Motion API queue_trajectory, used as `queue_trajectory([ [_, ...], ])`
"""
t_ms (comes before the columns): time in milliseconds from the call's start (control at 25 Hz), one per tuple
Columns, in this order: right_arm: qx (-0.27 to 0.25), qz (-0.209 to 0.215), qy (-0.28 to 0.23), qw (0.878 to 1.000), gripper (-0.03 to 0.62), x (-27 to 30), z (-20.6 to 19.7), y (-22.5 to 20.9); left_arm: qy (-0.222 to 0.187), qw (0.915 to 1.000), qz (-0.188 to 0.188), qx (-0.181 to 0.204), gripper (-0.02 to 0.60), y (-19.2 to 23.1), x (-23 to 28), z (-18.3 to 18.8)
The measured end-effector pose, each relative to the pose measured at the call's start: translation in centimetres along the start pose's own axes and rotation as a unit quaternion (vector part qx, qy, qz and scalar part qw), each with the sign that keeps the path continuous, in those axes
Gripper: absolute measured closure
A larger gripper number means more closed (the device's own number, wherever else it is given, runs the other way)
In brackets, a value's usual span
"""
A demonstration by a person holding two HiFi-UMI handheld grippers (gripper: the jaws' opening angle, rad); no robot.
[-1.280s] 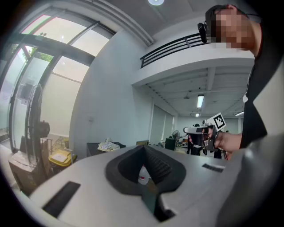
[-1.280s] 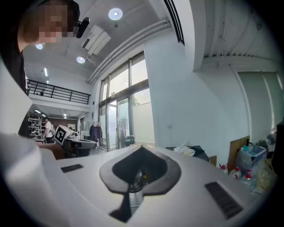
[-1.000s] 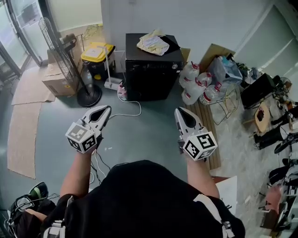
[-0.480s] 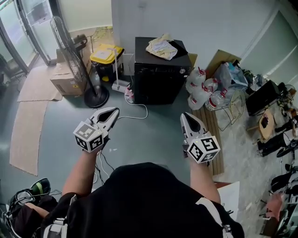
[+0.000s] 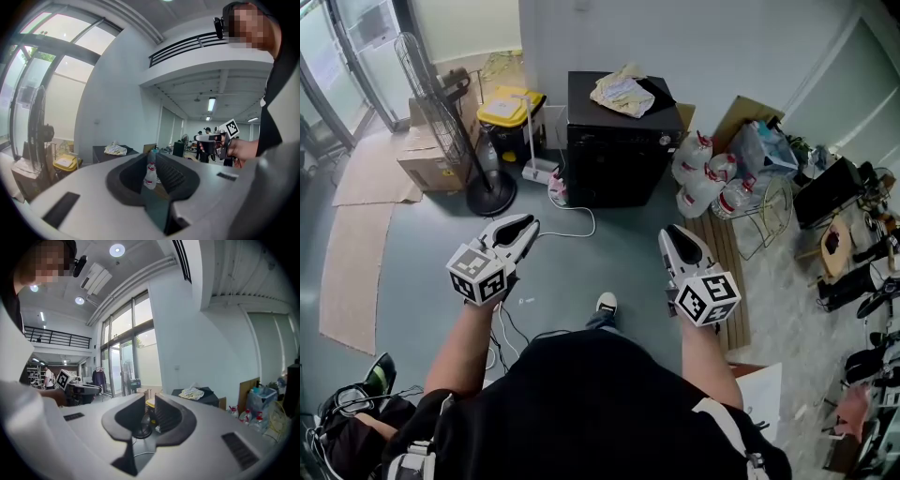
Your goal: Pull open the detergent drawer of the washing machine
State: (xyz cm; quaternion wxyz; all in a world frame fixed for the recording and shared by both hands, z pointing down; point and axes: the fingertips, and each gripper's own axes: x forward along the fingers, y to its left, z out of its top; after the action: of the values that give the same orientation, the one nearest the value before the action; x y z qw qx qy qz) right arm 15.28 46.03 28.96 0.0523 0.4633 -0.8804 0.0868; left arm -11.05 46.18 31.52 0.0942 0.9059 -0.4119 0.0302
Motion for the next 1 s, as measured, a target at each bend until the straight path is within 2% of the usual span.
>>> queue_trajectory([
  [400, 0.003, 0.007, 0.013, 1.0, 0.499, 2.0, -0.9, -2.9, 0.019, 0.9998, 0.009, 0.002, 0.468, 1.1, 2.5, -0.6],
  [1000, 0.011, 0.018, 0.042, 0.999, 0.482, 8.7, -1.6, -9.8, 0.044, 0.9987, 0.023, -0.011, 0.429, 5.4, 10.4, -1.1],
])
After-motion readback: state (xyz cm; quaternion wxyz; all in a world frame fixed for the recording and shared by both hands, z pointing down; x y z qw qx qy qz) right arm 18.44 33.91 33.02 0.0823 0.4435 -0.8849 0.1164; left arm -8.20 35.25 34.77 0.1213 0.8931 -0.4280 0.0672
